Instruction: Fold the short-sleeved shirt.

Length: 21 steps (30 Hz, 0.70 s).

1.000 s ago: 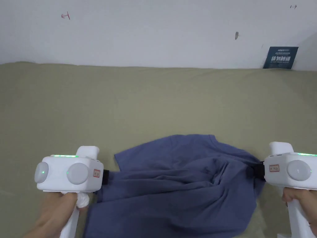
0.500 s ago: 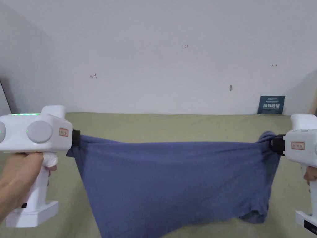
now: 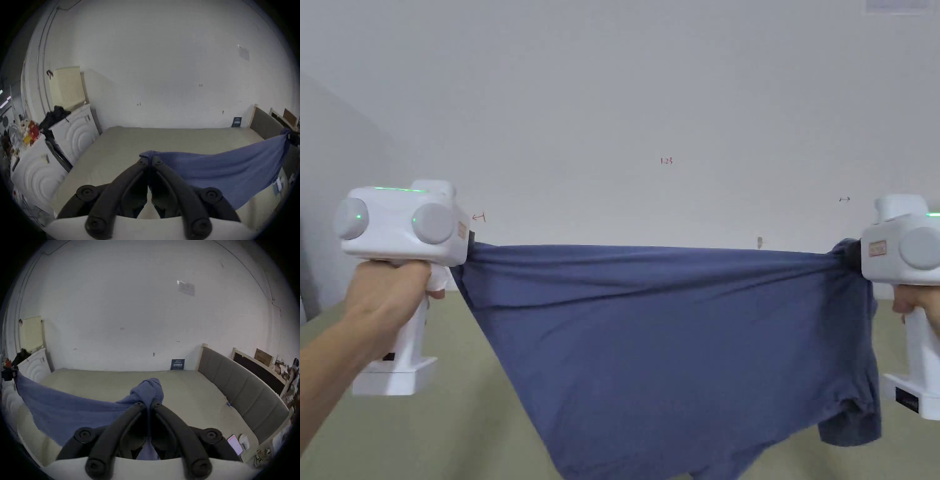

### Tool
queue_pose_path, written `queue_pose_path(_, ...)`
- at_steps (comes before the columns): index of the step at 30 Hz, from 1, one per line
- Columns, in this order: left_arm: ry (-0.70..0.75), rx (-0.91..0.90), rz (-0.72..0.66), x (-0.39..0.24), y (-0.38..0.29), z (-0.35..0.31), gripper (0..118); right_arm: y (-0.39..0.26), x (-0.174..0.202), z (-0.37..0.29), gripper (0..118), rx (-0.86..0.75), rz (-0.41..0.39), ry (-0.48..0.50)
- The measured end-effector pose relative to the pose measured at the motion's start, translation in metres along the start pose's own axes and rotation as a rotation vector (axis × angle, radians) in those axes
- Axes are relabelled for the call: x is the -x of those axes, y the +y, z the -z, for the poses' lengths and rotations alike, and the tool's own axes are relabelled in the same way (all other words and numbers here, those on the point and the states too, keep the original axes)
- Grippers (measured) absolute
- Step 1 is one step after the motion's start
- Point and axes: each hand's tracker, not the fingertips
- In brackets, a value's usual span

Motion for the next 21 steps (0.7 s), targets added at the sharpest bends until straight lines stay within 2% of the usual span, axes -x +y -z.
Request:
queue_pose_path(3,0.018,-0.009,0.025,-0.011,0.015,0.033,1,0.012,0.008,0.035,4,-0.015,-0.051,-0.023)
queue_pose_path(8,0.074,-0.039,0.028,-0.024,0.029,0.085,2,0.021,0.022,0.091,4,-0.027,-0.042,-0.024)
queue_pose_path(12,0.095,-0.037,0.026,-0.027,0.021,0.112,2,0.008,0.037,0.123,4,-0.024,-0.068,-0.032)
queue_pose_path(15,0.128,-0.020,0.025,-0.030,-0.007,0.129,2,-0.020,0.042,0.142,4,0.003,-0.039,-0.017)
queue_pose_path(18,0.110,0.061,0.061,-0.032,-0.054,0.146,2,-0.072,0.045,0.152,4,0.095,-0.116,-0.017)
queue_pose_path(21,0.055,0.143,0.018,-0.030,-0.110,0.150,2,-0.129,0.041,0.148,4,0.149,-0.100,-0.004)
